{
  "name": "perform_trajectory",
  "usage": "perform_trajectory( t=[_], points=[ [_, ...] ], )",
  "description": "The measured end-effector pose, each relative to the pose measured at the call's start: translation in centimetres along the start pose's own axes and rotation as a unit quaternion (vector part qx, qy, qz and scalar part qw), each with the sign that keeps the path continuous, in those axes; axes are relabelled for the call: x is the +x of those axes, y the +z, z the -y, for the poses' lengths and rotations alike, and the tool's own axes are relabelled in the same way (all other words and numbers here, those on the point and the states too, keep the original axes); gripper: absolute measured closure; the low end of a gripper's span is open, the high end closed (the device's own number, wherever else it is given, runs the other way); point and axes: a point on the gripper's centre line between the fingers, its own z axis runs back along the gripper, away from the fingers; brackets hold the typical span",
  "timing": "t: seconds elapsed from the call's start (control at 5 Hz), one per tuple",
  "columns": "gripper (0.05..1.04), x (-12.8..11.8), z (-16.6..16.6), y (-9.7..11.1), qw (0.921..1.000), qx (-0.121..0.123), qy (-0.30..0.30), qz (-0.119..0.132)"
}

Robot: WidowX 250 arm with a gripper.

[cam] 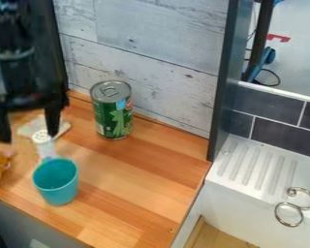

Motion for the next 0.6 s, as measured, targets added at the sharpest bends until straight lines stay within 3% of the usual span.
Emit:
perform_trajectory(
  t=[0.2, 0.4, 0.6],
  points=[
    [0.079, 1.5, 2.2, 3.2, 0.9925, 0.006, -0.122, -0.007],
    [0.081, 2.6, 4.4, 4.7, 0.9654, 0.022, -0.260, -0.008],
    [0.083, 2.0, 4.8, 4.8, 0.9272, 0.021, -0.373, -0.020]
  ],
)
